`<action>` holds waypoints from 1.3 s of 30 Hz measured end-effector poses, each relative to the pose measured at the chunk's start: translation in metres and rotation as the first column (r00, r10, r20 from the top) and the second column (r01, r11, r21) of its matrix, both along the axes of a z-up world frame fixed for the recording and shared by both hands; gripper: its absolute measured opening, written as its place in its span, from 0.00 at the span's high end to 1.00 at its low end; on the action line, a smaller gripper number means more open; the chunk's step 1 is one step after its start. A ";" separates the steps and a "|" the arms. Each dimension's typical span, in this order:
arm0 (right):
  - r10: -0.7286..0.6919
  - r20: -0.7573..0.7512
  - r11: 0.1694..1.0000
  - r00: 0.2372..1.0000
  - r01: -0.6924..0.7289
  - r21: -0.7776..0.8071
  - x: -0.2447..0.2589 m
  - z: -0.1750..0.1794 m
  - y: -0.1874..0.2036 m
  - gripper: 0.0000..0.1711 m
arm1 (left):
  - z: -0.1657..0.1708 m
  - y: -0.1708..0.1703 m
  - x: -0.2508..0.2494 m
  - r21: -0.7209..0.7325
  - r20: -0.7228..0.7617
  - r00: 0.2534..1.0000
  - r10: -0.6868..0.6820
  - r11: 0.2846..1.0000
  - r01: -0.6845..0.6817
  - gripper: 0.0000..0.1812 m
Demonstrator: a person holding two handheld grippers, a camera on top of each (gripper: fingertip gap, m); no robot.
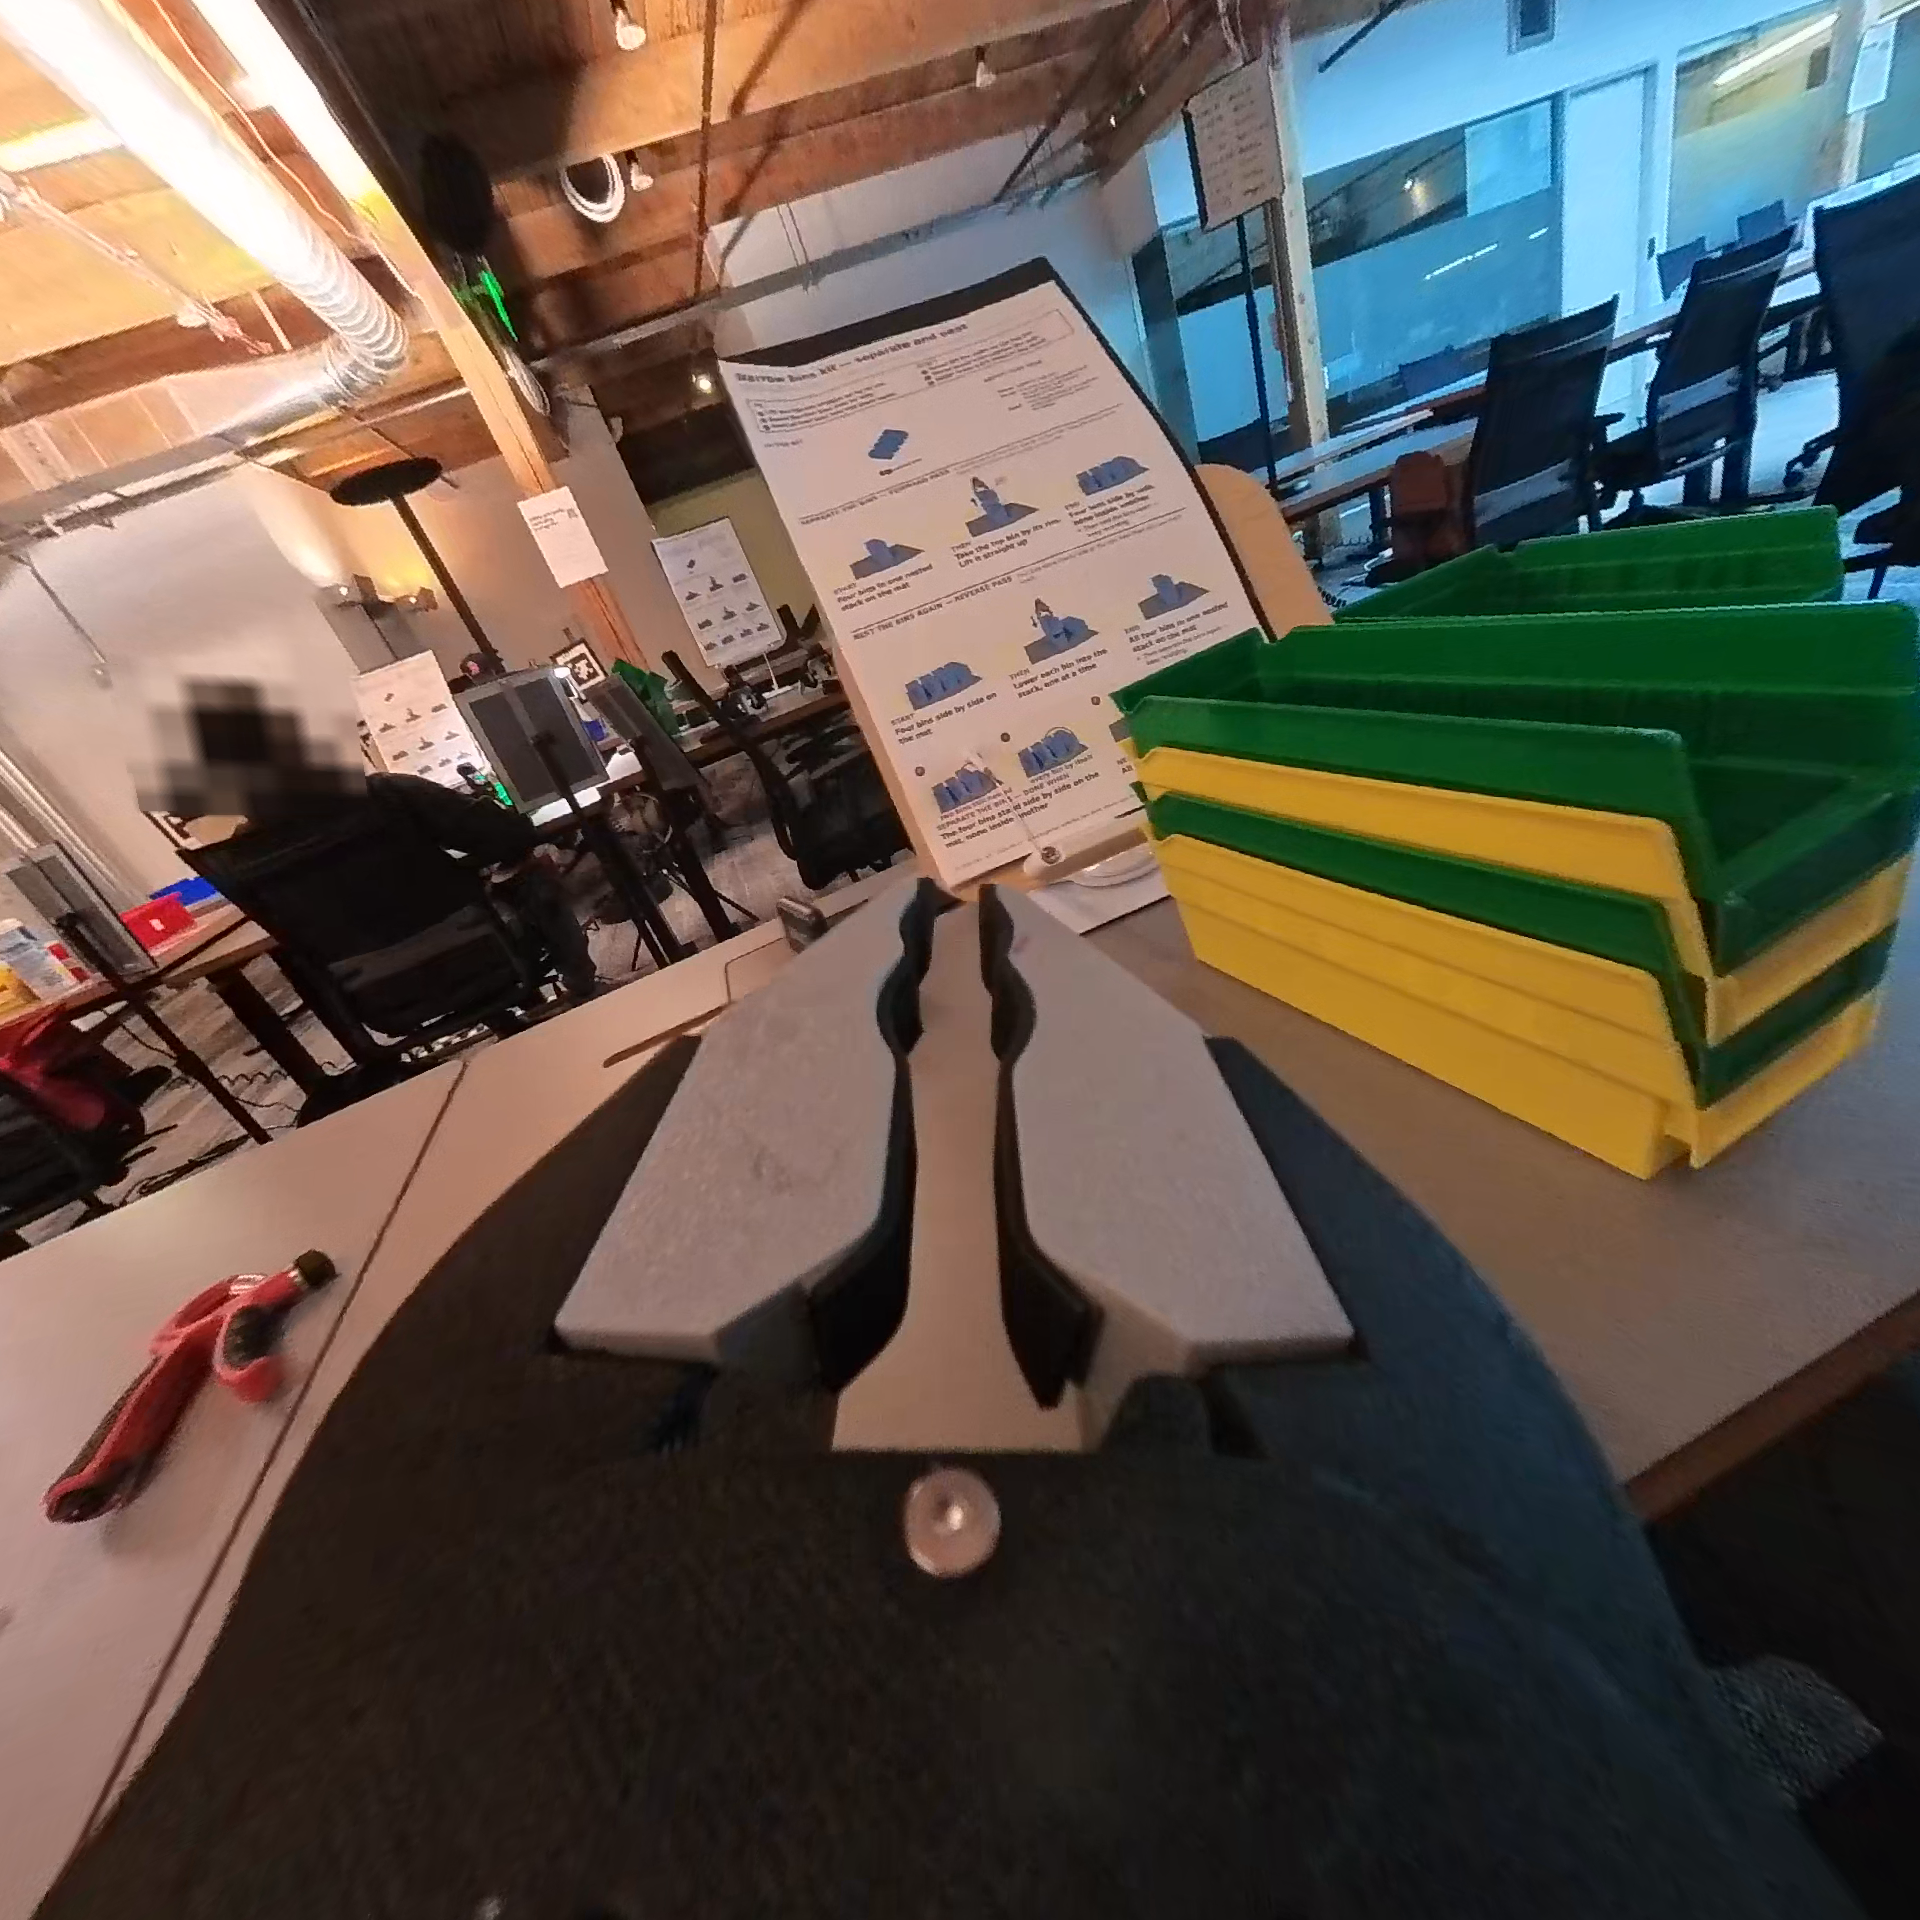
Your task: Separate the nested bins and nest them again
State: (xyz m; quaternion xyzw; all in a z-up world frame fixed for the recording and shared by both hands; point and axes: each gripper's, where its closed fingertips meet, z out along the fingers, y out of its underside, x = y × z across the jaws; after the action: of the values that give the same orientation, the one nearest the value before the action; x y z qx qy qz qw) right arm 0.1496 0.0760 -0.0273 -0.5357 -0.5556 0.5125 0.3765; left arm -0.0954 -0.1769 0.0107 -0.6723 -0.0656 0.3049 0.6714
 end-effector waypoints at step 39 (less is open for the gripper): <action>0.155 0.072 0.973 0.985 -0.165 0.161 -0.017 -0.022 -0.040 0.79 | 0.001 0.004 0.011 0.002 -0.001 0.997 -0.077 0.997 0.077 0.96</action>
State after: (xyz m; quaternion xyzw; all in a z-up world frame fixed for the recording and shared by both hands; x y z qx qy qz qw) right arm 0.1326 0.0363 -0.0490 -0.4708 -0.6485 0.4770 0.3610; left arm -0.0843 -0.1733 0.0113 -0.6735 -0.0397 0.2789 0.6834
